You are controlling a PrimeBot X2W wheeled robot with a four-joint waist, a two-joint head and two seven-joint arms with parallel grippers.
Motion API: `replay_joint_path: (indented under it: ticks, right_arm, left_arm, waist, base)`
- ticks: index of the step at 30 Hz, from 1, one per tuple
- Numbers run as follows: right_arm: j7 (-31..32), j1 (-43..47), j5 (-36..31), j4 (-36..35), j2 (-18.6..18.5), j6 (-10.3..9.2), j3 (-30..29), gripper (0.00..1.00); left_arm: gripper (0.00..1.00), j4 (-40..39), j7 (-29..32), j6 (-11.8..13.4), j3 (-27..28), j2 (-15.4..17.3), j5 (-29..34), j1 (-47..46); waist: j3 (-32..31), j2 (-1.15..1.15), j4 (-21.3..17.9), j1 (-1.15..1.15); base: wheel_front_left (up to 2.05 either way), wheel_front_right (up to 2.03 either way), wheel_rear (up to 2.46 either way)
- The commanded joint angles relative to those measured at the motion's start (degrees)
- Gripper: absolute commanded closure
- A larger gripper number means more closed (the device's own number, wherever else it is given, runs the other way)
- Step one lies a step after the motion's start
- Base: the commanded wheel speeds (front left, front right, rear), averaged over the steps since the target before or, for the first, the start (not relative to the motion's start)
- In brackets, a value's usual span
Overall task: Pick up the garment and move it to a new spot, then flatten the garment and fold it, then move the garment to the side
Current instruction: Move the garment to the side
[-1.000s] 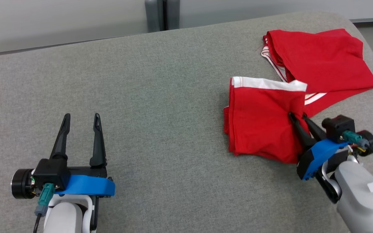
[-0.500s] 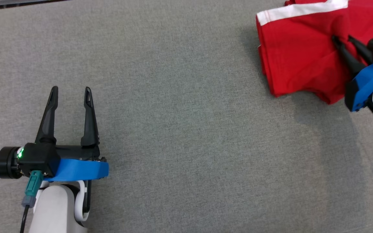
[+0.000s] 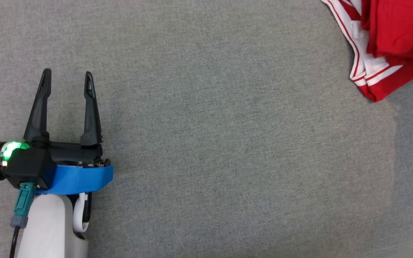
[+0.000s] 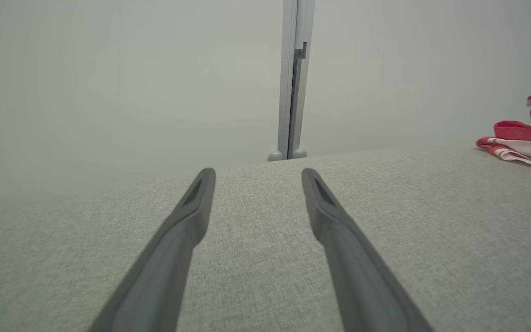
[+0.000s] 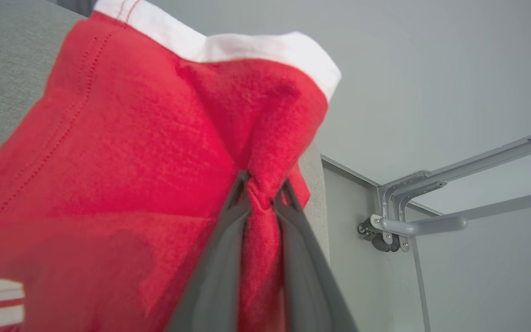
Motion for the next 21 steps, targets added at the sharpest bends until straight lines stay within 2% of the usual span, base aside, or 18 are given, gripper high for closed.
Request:
replay_joint_path:
  ticks: [1,9,10,11,12,13,14,21]
  right_arm:
    - [0.6,-2.0,0.5,1.0,-0.5,-0.01,0.9,1.00]
    - [0.9,-7.1,-0.5,7.6,2.4,-0.01,4.0,1.00]
    - [0.3,-8.0,-0.9,8.6,2.7,-0.01,4.2,0.97]
    - [0.0,-8.8,-1.4,9.6,3.1,-0.02,4.5,0.67]
    - [-0.2,-9.2,-1.6,10.6,3.7,-0.01,4.6,0.57]
    - [-0.5,-9.8,-2.3,11.8,4.1,-0.01,5.0,0.53]
    - [-0.7,-10.2,-2.8,12.6,4.5,-0.01,5.4,0.00]
    - [-5.9,-12.4,-4.0,18.5,6.7,-0.01,4.9,0.00]
  left_arm:
    - [0.00,-1.0,-0.1,0.1,-0.4,0.3,0.4,-1.2]
    - [0.00,-2.5,-0.1,0.3,-0.9,0.7,0.6,-1.7]
    - [0.00,-2.6,-0.1,0.4,-0.9,0.7,0.6,-1.8]
    - [0.00,-2.7,-0.1,0.5,-1.0,0.7,0.6,-1.8]
    - [0.00,-2.9,-0.1,0.5,-1.0,0.8,0.6,-1.8]
    - [0.00,-3.0,-0.1,0.5,-1.0,0.8,0.6,-1.8]
    - [0.00,-3.1,-0.1,0.6,-1.0,0.8,0.6,-1.8]
    - [0.00,-2.7,-0.1,1.4,-1.0,0.3,-0.2,-0.7]
  waist:
    - [0.8,-0.01,0.0,-0.01]
    - [2.9,-0.01,0.4,-0.01]
    - [3.2,-0.01,0.6,-0.01]
    - [3.4,-0.01,0.6,-0.01]
    - [3.5,-0.01,0.7,-0.01]
    - [3.7,-0.01,0.8,-0.01]
    - [3.7,-0.01,0.9,-0.01]
    - [1.7,-0.01,1.6,-0.01]
  base:
    - [0.00,0.00,0.00]
    - [0.00,0.00,0.00]
    - [0.00,0.00,0.00]
    - [0.00,0.00,0.00]
    - [0.00,0.00,0.00]
    - [0.00,0.00,0.00]
    - [0.00,0.00,0.00]
    - [0.00,0.00,0.00]
